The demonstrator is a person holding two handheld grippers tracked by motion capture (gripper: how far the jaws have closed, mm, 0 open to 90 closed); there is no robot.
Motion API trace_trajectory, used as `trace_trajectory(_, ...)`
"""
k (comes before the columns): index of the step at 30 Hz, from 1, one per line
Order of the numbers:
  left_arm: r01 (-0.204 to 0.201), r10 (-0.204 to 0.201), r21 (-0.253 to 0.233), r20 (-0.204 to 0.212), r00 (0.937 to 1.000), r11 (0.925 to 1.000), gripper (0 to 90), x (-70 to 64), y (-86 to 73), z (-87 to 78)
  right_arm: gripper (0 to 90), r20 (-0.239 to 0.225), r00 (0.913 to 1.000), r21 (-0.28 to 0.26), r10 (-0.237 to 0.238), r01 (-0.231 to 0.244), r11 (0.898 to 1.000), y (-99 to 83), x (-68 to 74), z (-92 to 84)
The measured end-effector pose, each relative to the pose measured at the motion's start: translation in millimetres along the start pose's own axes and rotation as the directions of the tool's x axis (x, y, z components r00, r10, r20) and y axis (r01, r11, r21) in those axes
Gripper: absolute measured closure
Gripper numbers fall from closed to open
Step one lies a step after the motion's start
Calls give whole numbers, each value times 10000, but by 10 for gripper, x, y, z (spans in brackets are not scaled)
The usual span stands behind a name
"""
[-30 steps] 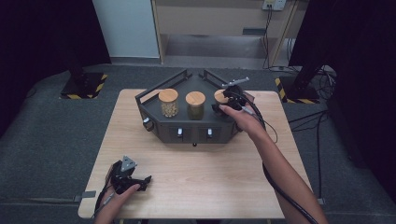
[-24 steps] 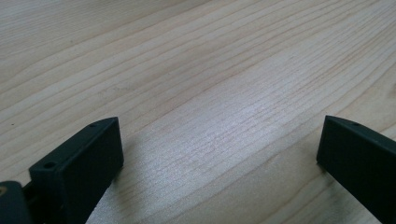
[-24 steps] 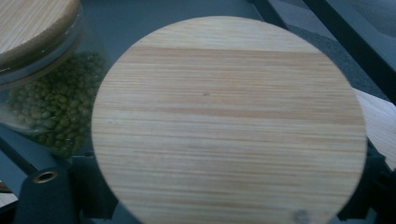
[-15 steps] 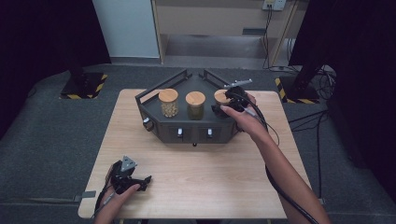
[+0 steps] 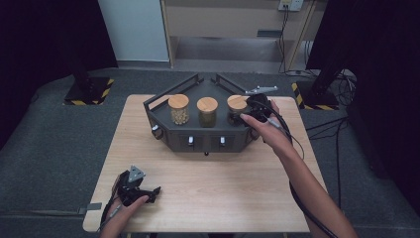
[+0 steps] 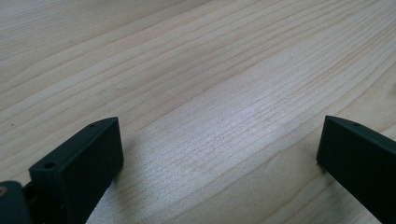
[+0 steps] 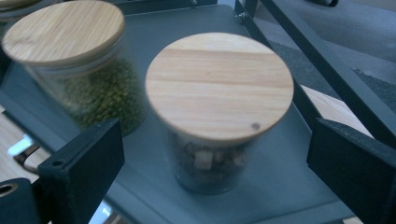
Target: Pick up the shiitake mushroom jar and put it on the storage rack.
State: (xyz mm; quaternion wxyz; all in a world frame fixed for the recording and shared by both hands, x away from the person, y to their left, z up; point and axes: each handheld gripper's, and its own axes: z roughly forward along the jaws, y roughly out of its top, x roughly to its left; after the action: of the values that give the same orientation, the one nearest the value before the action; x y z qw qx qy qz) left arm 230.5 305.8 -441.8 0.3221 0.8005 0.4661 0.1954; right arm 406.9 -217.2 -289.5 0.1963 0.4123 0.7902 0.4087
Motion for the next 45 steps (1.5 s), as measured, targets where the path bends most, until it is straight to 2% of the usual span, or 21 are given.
trace_trajectory(8,0,0,3,2,10000,10000,0,1,1,0,39,-27,10000,-178,-27,27,9998,-99,33,-152)
trace_trajectory(15,-2,2,2,3,10000,10000,0,1,1,0,36,-138,9999,-199,-71,68,9998,-259,59,-289)
trace_trajectory(27,2,-2,0,3,10000,10000,0,1,1,1,34,-145,9999,-135,70,-72,9999,-463,14,-432)
trace_trajectory(45,5,-5,-5,-2,10000,10000,0,-1,0,2,34,-15,9994,-118,359,-360,9993,-744,0,-517)
